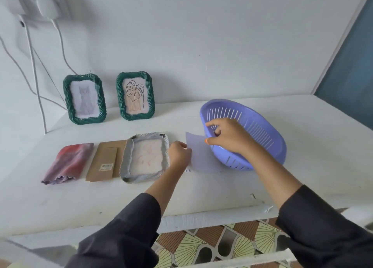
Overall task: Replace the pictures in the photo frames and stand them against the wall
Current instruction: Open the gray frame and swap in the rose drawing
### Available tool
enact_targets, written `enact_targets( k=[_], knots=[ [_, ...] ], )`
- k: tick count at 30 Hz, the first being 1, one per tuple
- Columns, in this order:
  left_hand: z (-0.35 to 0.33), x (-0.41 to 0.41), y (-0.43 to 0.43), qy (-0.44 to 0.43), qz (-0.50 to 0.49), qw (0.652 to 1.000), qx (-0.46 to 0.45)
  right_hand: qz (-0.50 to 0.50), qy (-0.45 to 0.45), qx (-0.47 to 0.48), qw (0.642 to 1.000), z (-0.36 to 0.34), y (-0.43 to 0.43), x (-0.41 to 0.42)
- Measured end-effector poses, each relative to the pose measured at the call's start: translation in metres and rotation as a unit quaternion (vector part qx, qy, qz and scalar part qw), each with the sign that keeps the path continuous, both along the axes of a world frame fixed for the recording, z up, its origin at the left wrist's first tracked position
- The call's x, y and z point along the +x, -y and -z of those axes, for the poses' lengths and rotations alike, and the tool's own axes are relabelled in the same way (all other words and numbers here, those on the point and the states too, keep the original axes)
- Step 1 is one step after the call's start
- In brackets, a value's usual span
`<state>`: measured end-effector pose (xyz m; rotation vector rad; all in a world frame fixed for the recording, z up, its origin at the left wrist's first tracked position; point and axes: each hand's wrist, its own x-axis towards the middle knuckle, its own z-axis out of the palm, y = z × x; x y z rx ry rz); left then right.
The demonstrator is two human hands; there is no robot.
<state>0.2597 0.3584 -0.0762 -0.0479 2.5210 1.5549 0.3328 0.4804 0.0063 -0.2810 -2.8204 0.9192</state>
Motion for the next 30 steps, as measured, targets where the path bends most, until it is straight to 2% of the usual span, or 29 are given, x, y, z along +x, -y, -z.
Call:
enact_targets(
  k=[5, 8, 9, 12, 14, 17, 23, 30],
  knots=[
    [-0.003, 0.006, -0.003, -0.073, 0.022, 0.994, -0.084, -0.044, 0.041, -0.018, 0.998, 0.017, 0.002, -0.005],
    [-0.009, 0.008, -0.002, -0.103, 0.018, 0.985, -0.134, 0.043, 0.056, 0.001, 0.997, 0.007, -0.026, -0.013],
    [-0.012, 0.008, -0.002, -0.110, 0.007, 0.987, -0.117, 0.071, 0.078, 0.042, 0.993, 0.003, -0.039, -0.014],
    [-0.028, 0.008, -0.007, -0.123, -0.011, 0.992, 0.024, 0.120, 0.218, 0.153, 0.956, 0.004, -0.066, -0.015],
    [-0.038, 0.009, -0.011, -0.103, 0.026, 0.992, 0.074, 0.123, 0.304, 0.159, 0.931, 0.011, -0.070, -0.016],
    [-0.044, 0.004, -0.017, -0.064, 0.085, 0.991, 0.080, 0.104, 0.369, 0.130, 0.914, 0.017, -0.066, -0.013],
    [-0.050, 0.000, -0.021, -0.067, 0.092, 0.992, 0.059, 0.118, 0.382, 0.147, 0.905, 0.026, -0.067, -0.018],
    [-0.050, -0.002, -0.019, -0.065, 0.088, 0.992, 0.069, 0.162, 0.314, 0.187, 0.917, 0.019, -0.069, -0.013]
  ],
)
